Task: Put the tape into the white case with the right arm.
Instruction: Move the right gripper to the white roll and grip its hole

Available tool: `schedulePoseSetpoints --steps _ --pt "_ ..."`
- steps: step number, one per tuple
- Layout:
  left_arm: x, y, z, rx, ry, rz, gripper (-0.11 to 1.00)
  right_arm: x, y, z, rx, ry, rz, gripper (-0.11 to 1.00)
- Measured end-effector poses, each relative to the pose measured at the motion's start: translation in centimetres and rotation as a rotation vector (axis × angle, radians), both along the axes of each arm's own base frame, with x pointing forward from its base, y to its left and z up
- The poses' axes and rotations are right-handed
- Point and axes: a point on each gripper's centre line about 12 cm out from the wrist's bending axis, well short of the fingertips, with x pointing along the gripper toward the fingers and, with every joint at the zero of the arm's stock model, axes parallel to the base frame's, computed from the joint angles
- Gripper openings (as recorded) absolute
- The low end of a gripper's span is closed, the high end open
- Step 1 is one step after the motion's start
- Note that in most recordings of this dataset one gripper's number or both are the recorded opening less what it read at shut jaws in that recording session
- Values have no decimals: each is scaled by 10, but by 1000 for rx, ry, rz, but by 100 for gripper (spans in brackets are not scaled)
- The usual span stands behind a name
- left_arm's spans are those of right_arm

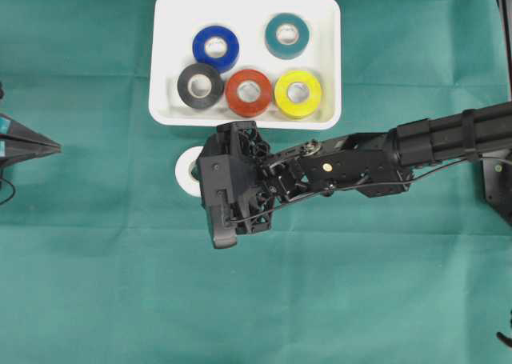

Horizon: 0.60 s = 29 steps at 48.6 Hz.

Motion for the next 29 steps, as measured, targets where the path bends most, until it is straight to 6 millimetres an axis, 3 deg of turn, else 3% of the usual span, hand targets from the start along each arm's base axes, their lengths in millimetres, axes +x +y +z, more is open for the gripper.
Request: schedulePoseSetpoints --steps 15,29 --pt "0 0 0 0 0 2 1 5 0 -22 0 42 -8 68" --pt "0 0 0 0 0 2 1 7 0 -24 4 49 -19 64"
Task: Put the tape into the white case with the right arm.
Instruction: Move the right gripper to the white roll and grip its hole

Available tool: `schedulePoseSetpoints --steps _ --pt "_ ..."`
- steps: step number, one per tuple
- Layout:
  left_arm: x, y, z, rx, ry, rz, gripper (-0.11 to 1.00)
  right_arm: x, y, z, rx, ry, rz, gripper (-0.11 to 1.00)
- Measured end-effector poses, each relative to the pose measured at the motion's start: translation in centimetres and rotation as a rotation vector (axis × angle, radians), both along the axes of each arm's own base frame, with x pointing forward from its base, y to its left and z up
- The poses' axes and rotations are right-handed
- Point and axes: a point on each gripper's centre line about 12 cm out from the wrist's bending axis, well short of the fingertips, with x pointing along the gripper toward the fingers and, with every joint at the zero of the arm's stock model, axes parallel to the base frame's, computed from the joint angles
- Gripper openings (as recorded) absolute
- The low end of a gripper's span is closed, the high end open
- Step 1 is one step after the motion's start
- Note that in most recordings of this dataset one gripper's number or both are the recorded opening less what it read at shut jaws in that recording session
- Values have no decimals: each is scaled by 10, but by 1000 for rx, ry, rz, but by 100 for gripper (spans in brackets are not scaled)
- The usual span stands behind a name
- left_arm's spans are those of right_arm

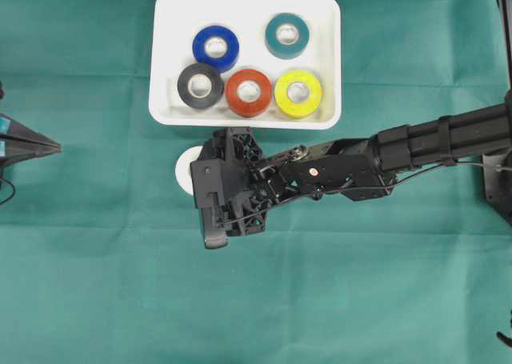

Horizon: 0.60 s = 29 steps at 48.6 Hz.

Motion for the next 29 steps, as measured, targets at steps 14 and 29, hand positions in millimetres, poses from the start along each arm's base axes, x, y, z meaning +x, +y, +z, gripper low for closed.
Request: schedulePoseSetpoints --steps 14,29 --pt "0 0 0 0 0 0 1 2 3 2 -8 7 -7 21" --pt "0 0 0 0 0 0 1 3 12 4 -14 7 10 2"
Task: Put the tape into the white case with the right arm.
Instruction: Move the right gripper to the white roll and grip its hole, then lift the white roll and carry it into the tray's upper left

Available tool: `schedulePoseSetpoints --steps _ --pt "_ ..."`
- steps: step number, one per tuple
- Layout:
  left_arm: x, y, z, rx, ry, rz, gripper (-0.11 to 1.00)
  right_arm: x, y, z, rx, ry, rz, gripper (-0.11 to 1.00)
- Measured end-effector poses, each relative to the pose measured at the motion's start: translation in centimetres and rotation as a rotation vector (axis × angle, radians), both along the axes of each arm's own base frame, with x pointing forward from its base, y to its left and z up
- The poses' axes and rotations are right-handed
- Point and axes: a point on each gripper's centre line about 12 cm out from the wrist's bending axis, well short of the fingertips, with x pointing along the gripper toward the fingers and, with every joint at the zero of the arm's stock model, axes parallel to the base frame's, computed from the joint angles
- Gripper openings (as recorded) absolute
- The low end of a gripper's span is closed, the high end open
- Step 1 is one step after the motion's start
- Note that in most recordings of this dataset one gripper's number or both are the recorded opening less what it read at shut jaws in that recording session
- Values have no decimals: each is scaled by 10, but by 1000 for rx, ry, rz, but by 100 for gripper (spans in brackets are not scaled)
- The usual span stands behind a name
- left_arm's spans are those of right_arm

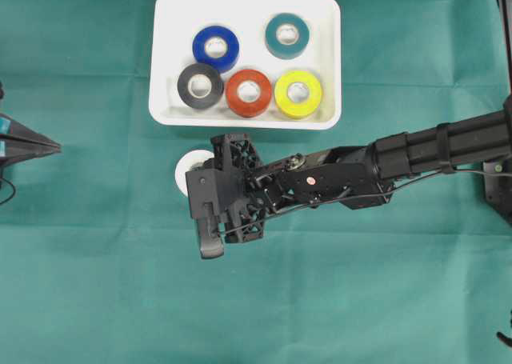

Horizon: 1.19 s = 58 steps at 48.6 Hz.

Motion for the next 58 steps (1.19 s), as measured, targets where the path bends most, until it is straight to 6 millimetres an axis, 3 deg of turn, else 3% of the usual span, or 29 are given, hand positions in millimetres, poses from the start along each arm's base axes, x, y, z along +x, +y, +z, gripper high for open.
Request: schedulePoseSetpoints --steps 10,26,37,47,58 --pt "0 0 0 0 0 0 1 0 3 7 1 -13 4 2" --pt "0 0 0 0 2 0 1 -3 -1 63 -36 -79 -22 2" --pt "0 0 0 0 0 0 1 -2 -8 68 -60 -62 -51 2" --pt "0 0 1 0 -2 0 1 -1 -41 69 -77 -66 -105 2" --pt "0 0 0 0 0 0 1 -3 -103 70 -90 -80 -213 2"
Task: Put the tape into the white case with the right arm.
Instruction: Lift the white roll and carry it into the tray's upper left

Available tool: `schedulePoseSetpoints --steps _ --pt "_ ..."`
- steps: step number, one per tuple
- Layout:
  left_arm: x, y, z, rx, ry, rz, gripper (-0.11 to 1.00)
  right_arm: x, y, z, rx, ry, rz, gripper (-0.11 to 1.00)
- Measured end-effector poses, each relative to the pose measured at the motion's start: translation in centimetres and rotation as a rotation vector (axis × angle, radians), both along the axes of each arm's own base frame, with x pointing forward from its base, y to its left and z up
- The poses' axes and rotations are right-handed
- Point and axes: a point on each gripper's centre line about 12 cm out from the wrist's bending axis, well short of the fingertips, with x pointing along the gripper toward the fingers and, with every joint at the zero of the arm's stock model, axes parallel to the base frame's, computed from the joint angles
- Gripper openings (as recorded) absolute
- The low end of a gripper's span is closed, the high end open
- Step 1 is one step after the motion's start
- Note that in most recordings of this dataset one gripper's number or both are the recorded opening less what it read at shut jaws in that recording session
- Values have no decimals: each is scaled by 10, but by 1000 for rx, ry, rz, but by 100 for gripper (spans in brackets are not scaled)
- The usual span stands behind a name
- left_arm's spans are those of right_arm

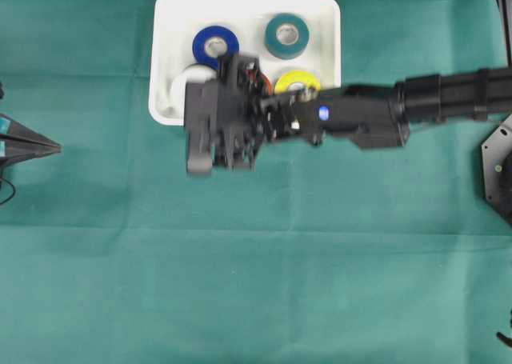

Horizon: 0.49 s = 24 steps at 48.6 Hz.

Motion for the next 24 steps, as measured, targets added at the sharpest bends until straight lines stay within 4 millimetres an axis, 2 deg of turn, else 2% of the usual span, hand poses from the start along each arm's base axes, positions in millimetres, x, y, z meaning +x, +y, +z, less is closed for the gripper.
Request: schedulePoseSetpoints --steps 10,24 --pt "0 0 0 0 0 0 1 -5 -44 3 -6 -28 -65 2" --pt "0 0 0 0 0 0 1 -8 -72 7 -20 -82 -69 2"
